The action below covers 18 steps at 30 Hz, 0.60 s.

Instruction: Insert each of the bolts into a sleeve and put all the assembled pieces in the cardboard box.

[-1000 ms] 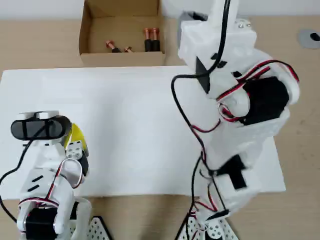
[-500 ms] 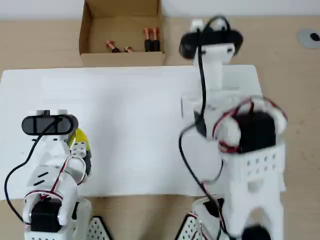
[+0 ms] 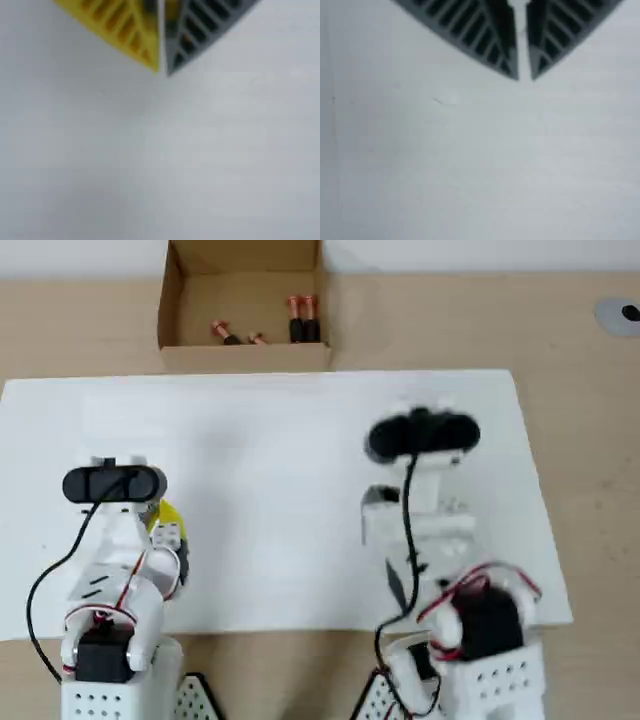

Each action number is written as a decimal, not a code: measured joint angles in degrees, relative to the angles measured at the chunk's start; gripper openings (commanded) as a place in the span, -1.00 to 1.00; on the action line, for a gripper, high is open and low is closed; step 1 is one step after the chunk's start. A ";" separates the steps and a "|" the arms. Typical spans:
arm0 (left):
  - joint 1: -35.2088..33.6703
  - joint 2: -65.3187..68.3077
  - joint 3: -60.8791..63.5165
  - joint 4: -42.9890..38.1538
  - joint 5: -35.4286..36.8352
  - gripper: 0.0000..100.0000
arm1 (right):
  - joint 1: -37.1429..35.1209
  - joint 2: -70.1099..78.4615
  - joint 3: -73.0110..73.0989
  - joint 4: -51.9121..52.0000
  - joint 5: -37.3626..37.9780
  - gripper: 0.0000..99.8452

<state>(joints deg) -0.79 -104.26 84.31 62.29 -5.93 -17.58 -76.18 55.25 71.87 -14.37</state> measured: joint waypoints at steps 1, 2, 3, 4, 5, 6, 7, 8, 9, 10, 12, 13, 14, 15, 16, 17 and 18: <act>0.00 0.00 0.79 0.00 0.00 -0.99 | 0.00 -2.81 3.16 -1.32 1.23 -0.98; 0.00 0.00 1.41 0.00 0.00 -0.99 | 0.00 -5.63 6.24 -2.64 2.73 -0.98; 0.00 0.00 2.02 0.00 0.00 -0.99 | 0.00 -8.70 9.05 -4.22 4.40 -0.98; 0.00 0.00 2.55 0.00 0.00 -0.99 | 0.00 -11.52 11.34 -5.80 6.15 -0.98; 0.00 0.00 3.08 0.00 0.00 -0.99 | 0.00 -14.77 13.54 -7.21 7.82 -0.98; 0.00 0.00 3.69 0.00 0.00 -0.99 | 0.00 -17.76 15.74 -8.35 9.67 -0.98; 0.00 0.00 4.40 0.00 0.00 -0.99 | 0.00 -20.84 17.85 -9.32 11.16 -0.98; 0.00 0.00 5.10 0.00 0.00 -0.99 | 0.00 -23.82 20.22 -9.85 12.31 -0.98; 0.00 0.00 5.71 0.00 0.00 -0.99 | 0.00 -26.20 22.77 -10.11 13.45 -0.98; 0.00 0.00 6.33 0.00 0.00 -0.99 | 0.00 -26.90 25.32 -10.29 14.33 -0.98; 0.00 0.00 7.74 0.00 0.00 -0.99 | 0.44 -27.43 29.45 -10.64 15.03 -0.98; 0.00 0.00 8.35 0.00 0.00 -0.99 | 0.88 -27.43 30.68 -10.99 15.12 -0.98; 0.00 0.00 8.70 0.00 0.00 -0.99 | 0.97 -27.43 32.00 -11.69 15.21 -0.98; 0.00 0.00 8.79 0.00 0.00 -0.99 | 1.23 -27.43 33.05 -12.40 15.21 -0.98; 0.00 0.00 9.05 0.00 0.00 -0.99 | 1.58 -27.43 33.93 -13.01 15.21 -0.98; 0.00 0.00 9.23 0.00 0.00 -0.99 | 1.85 -27.43 34.81 -13.80 15.21 -0.98; 0.00 0.00 9.32 0.00 0.00 -0.99 | 2.02 -27.43 35.69 -14.59 15.21 -0.98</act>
<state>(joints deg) -0.79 -104.26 93.63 62.29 -5.93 -15.56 -103.60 90.95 57.27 0.84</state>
